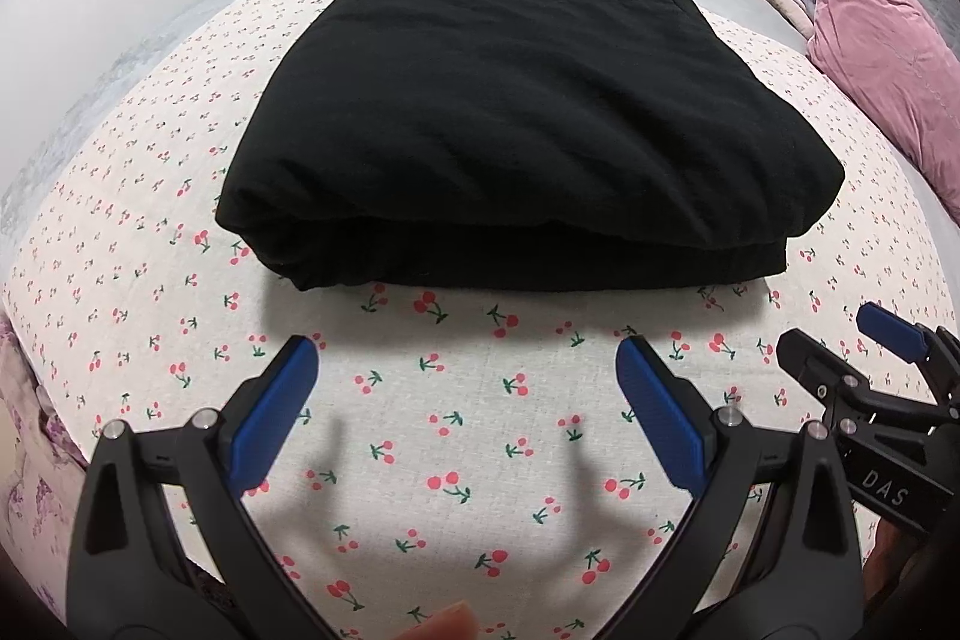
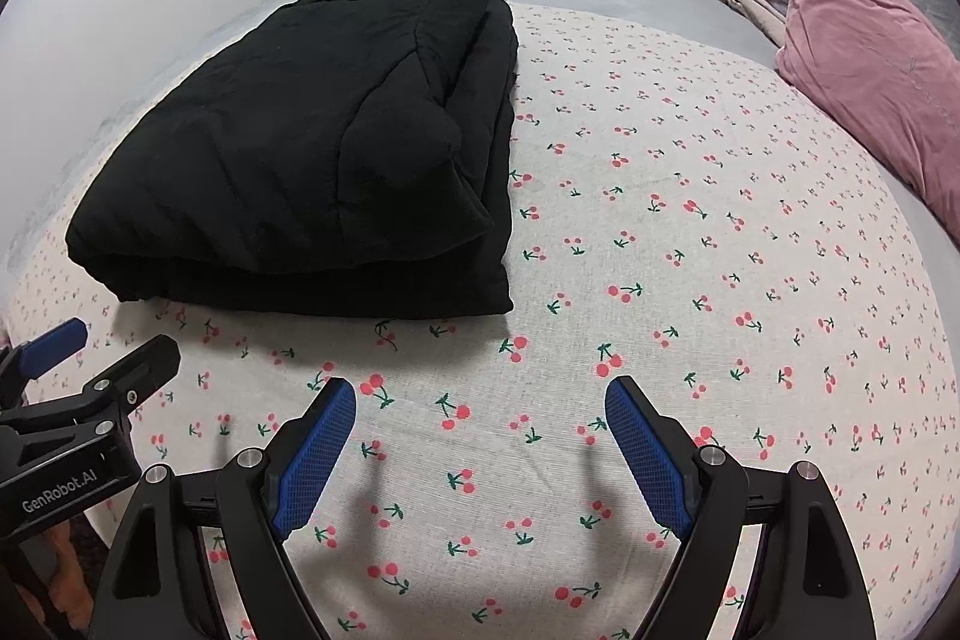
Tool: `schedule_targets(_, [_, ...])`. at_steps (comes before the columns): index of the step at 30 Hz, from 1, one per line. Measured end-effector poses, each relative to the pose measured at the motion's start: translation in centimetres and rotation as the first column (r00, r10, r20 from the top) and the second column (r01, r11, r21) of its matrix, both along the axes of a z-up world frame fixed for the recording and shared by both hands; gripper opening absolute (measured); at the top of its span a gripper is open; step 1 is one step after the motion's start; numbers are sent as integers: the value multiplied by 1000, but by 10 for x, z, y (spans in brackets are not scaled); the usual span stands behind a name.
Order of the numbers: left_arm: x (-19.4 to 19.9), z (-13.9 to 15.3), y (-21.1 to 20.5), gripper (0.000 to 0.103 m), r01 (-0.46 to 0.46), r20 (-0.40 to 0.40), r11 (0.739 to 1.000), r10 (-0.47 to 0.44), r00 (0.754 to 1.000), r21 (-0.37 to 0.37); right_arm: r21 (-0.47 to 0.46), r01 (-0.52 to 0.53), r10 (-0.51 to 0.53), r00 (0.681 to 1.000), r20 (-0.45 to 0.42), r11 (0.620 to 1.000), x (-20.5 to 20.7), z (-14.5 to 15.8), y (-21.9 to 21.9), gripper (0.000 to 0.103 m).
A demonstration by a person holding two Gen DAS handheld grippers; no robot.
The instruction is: Fold large clothes
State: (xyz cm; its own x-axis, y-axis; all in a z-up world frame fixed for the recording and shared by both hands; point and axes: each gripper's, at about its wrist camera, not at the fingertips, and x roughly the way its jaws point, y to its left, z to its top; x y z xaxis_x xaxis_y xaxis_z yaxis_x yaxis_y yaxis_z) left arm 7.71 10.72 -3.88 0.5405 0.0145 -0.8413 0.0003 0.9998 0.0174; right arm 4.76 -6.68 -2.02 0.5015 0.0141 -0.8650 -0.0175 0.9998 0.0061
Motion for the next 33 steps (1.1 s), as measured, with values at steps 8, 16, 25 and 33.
schedule_targets(8, [1, 0, 1, 99, 1, 1, 1000, -1, 1000, 2, 1, 0, 0, 1000, -5, 1000, 1, -1, 0, 87])
schedule_targets(16, [1, 0, 1, 99, -1, 1, 1000, 1, 1000, 6, 0, -2, 2, 1000, -8, 1000, 1, -2, 1, 87])
schedule_targets(25, [1, -2, 3, 99, -2, -2, 1000, 2, 1000, 11, -4, -8, 8, 1000, -15, 1000, 2, -4, 1, 87])
schedule_targets(33, [0, -3, 4, 99, -3, -4, 1000, 3, 1000, 13, -5, -8, 8, 1000, -18, 1000, 3, -6, 2, 87])
